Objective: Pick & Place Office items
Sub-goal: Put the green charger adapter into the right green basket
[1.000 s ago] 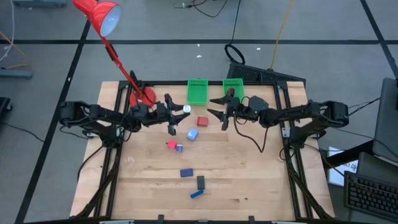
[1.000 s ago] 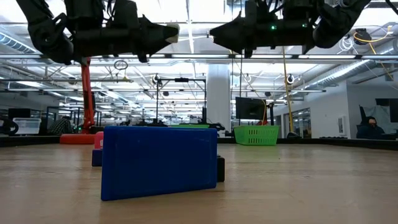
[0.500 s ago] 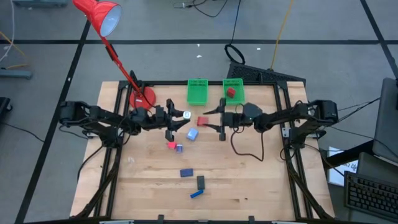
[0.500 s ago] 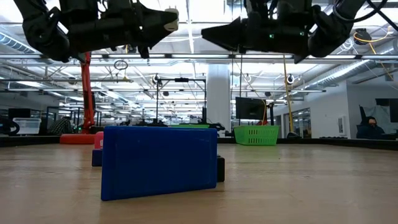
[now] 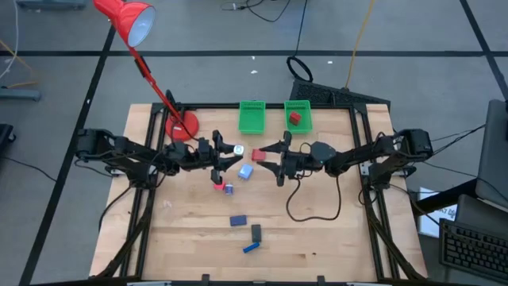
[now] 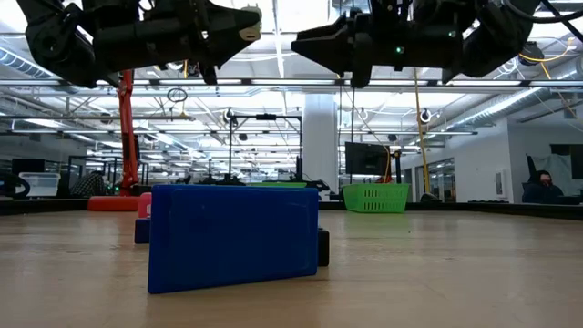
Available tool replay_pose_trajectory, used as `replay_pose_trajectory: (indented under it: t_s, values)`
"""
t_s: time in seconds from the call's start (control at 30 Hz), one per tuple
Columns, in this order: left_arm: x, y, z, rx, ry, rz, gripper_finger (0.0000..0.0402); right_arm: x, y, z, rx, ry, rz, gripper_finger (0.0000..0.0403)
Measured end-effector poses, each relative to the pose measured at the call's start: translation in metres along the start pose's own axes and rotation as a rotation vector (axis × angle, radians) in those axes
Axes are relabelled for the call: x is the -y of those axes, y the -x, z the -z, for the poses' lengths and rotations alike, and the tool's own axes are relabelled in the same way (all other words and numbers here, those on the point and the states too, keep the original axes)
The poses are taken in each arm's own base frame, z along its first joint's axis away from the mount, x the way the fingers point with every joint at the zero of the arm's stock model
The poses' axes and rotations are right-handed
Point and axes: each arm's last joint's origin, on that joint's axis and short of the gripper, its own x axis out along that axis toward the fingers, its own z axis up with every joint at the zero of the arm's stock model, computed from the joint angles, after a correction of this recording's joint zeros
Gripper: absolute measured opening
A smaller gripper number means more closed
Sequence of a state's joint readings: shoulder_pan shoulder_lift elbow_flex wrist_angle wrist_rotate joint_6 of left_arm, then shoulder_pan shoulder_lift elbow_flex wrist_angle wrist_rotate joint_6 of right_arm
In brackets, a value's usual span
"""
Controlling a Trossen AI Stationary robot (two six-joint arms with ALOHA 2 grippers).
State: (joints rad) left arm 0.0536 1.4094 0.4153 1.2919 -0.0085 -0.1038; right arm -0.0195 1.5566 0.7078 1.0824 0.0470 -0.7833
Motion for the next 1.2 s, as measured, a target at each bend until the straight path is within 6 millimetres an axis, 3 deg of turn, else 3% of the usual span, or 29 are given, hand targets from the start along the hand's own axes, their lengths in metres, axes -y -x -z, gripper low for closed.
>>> replay_pose_trajectory:
  t_s: [0.13,0.37,0.47,0.6,0.9,1.2]
  values:
    - [0.0,0.0,0.0,0.001,0.031,0.001,0.0139,0.001,-0.002,-0.005,0.001,-0.03,0.028,0.0236]
    - [0.005,-0.001,0.004,-0.019,-0.017,0.025,0.0134,0.022,-0.013,-0.012,0.137,-0.553,-0.022,0.0237]
    - [0.007,-0.001,0.007,-0.029,-0.047,0.035,0.0134,0.027,-0.015,-0.01,0.153,-0.682,-0.074,0.0231]
    - [0.009,-0.011,0.01,-0.043,-0.049,0.031,0.014,0.027,-0.015,-0.01,0.16,-0.699,-0.094,0.0223]
    - [0.01,-0.054,0.015,-0.167,-0.147,0.02,0.0134,0.022,-0.015,-0.014,0.159,-0.704,-0.114,0.0206]
    - [0.01,-0.058,0.008,-0.14,-0.202,0.022,0.0137,0.022,-0.016,-0.012,0.131,-0.706,-0.094,0.0168]
